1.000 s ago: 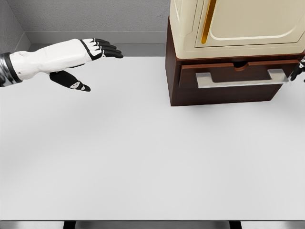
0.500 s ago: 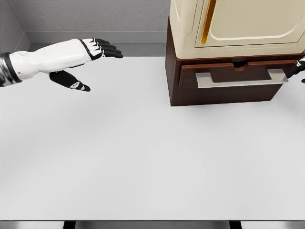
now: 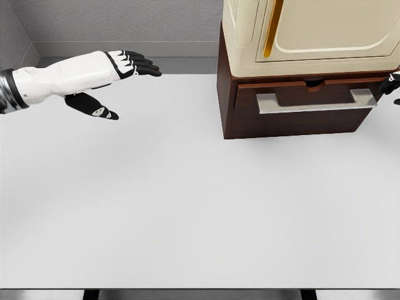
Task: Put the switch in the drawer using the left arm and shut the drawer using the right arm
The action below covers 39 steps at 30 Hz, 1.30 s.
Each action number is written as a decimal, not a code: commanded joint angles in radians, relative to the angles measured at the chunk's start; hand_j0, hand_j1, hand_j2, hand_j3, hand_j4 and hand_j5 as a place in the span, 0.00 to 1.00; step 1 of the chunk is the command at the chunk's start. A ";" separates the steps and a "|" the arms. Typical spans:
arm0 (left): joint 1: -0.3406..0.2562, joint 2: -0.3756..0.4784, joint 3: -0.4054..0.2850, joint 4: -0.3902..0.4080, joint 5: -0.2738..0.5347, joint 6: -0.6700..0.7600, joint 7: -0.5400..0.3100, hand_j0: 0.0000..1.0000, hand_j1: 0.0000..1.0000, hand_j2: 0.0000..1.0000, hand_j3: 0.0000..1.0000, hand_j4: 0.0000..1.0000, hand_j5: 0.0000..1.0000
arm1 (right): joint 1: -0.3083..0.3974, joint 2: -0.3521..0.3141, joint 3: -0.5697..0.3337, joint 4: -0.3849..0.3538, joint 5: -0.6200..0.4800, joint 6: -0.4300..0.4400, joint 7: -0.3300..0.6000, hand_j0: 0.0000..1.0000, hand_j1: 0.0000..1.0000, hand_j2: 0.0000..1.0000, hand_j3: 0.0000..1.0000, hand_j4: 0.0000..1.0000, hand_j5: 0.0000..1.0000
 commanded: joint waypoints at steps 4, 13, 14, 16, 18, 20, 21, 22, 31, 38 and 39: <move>0.000 0.001 0.001 0.000 0.007 0.002 -0.001 1.00 1.00 1.00 1.00 1.00 1.00 | 0.000 0.015 -0.017 0.029 -0.002 0.004 -0.001 0.59 0.59 0.59 0.59 0.59 0.59; 0.000 -0.001 0.001 0.008 0.007 0.002 0.001 1.00 1.00 1.00 1.00 1.00 1.00 | -0.002 0.044 -0.021 0.072 -0.002 0.004 -0.001 0.59 0.59 0.59 0.59 0.59 0.59; 0.000 -0.001 0.001 0.017 0.007 0.002 0.001 1.00 1.00 1.00 1.00 1.00 1.00 | -0.002 0.044 -0.021 0.074 -0.002 0.004 -0.001 0.59 0.59 0.59 0.59 0.59 0.59; 0.000 -0.001 0.001 0.018 0.007 0.002 0.001 1.00 1.00 1.00 1.00 1.00 1.00 | -0.002 0.044 -0.031 0.087 -0.002 0.004 -0.001 0.59 0.59 0.59 0.59 0.59 0.59; 0.000 -0.001 0.001 0.017 0.006 0.002 0.001 1.00 1.00 1.00 1.00 1.00 1.00 | -0.002 0.042 -0.040 0.098 -0.002 0.004 -0.001 0.60 0.60 0.60 0.60 0.60 0.60; 0.000 -0.001 0.001 0.018 0.006 0.002 0.001 1.00 1.00 1.00 1.00 1.00 1.00 | -0.002 0.041 -0.042 0.098 0.000 0.004 -0.001 0.60 0.60 0.60 0.60 0.60 0.60; -0.002 -0.001 0.003 0.018 0.006 0.002 0.001 1.00 1.00 1.00 1.00 1.00 1.00 | 0.000 0.041 -0.053 0.098 0.000 0.004 -0.001 0.60 0.60 0.60 0.60 0.60 0.60; -0.005 -0.001 0.003 0.018 0.006 0.002 0.001 1.00 1.00 1.00 1.00 1.00 1.00 | 0.002 0.039 -0.070 0.098 0.000 0.004 -0.001 0.60 0.60 0.60 0.60 0.60 0.60; -0.008 -0.004 0.003 0.080 0.007 0.002 0.001 1.00 1.00 1.00 1.00 1.00 1.00 | 0.052 -0.065 -0.134 0.173 0.000 0.004 -0.001 0.72 0.72 0.72 0.72 0.72 0.72; 0.000 -0.004 0.000 0.077 0.007 0.002 -0.001 1.00 1.00 1.00 1.00 1.00 1.00 | 0.175 -0.133 -0.034 0.021 0.047 0.004 -0.001 1.00 1.00 1.00 1.00 1.00 1.00; 0.003 -0.004 -0.008 0.074 0.006 0.002 -0.001 1.00 1.00 1.00 1.00 1.00 1.00 | 0.178 -0.160 -0.010 -0.040 0.047 0.004 -0.001 1.00 1.00 1.00 1.00 1.00 1.00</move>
